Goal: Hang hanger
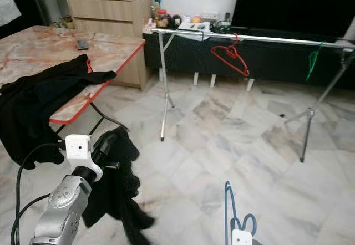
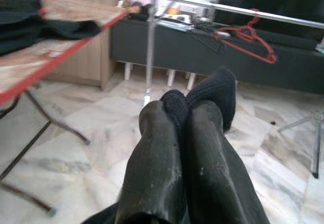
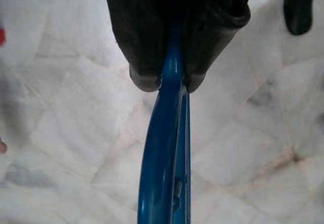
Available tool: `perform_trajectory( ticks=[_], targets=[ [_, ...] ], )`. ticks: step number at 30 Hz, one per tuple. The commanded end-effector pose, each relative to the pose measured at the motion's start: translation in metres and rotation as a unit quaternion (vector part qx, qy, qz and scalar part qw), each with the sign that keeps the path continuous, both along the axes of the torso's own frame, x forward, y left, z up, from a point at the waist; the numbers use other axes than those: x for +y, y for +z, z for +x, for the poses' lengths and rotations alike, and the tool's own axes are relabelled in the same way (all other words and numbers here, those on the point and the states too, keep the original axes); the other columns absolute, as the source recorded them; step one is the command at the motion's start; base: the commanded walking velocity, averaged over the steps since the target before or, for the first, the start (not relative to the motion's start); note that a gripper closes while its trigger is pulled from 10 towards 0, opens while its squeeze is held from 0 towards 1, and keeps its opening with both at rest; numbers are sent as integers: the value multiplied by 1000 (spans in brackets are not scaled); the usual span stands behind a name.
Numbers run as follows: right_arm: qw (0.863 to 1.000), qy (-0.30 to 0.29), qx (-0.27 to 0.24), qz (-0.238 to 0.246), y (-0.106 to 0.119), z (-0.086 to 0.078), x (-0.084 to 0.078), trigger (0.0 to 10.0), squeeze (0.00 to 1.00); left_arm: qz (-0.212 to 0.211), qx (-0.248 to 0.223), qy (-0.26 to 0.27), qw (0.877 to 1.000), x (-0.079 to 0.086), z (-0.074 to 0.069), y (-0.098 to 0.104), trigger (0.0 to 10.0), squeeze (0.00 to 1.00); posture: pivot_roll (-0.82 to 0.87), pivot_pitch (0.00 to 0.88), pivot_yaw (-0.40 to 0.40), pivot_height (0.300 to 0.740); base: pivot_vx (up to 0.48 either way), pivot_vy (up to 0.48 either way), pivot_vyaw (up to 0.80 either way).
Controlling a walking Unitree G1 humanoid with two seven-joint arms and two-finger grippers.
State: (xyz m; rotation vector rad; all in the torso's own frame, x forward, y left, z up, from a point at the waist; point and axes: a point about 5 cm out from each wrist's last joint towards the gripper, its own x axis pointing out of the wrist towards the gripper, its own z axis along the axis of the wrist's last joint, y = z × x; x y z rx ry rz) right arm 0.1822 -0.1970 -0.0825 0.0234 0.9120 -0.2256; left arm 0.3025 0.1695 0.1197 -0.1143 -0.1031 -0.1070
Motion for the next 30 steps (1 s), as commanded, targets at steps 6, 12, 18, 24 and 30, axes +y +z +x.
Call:
perform_trajectory(
  ticks=[6,12,18,24,30],
  targets=[
    [1000,4,-10,9,2,7,7,10000,0,6,-30,6,1000,6,4,16,10000,0,107,45,-30,740,0,411,0],
    [1000,3,-11,7,3,8,7,10000,0,7,-31,8,999,6,4,16,10000,0,108,49,-34,740,0,412,0],
    [1000,4,-12,6,3,9,6,10000,0,5,-33,12,999,7,5,17,10000,0,107,54,-40,740,0,409,0],
    [1000,7,-13,7,4,10,5,10000,0,3,-37,15,999,8,6,19,10000,0,111,54,-45,740,0,412,0],
    [1000,6,-14,6,4,10,5,10000,0,3,-39,17,999,9,6,20,10000,0,113,53,-47,740,0,411,0]
  ],
)
